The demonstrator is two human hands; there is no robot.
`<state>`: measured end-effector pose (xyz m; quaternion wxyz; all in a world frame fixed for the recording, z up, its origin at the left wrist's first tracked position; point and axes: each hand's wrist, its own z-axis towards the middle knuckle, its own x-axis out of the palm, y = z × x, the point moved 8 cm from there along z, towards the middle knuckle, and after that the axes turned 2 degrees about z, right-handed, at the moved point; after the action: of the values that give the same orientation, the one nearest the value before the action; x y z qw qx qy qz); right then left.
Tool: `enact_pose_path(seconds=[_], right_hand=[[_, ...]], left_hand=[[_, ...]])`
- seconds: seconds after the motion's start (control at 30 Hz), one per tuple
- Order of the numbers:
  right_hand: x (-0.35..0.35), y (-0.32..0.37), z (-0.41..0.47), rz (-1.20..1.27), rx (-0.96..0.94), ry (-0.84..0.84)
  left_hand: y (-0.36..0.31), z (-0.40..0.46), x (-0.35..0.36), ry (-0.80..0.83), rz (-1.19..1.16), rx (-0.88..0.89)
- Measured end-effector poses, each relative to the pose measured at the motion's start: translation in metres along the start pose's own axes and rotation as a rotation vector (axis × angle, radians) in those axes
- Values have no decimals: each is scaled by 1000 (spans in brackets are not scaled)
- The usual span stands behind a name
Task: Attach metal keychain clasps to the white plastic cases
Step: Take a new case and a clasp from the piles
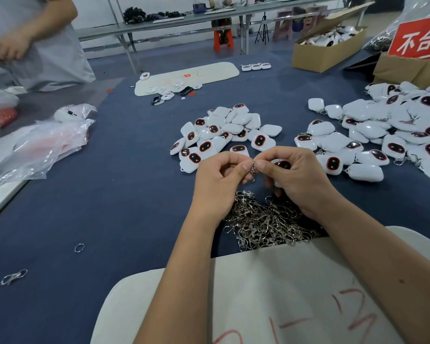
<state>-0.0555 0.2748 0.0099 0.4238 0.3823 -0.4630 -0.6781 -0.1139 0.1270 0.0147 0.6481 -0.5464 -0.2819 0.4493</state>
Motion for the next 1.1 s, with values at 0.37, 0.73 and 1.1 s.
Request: enact_pose_path(seconds=[0.37,0.73,1.1], right_hand=[[-2,3,-2,-54,-39,-36],[-2,18,-6,-169,-177,-101],[-1,28,-8,-176,-256,-141]], left_hand=[[-7,-3,2,-52,242,92],[-16,-7,9,-129,430,231],[-19,-9,10,-194,380,242]])
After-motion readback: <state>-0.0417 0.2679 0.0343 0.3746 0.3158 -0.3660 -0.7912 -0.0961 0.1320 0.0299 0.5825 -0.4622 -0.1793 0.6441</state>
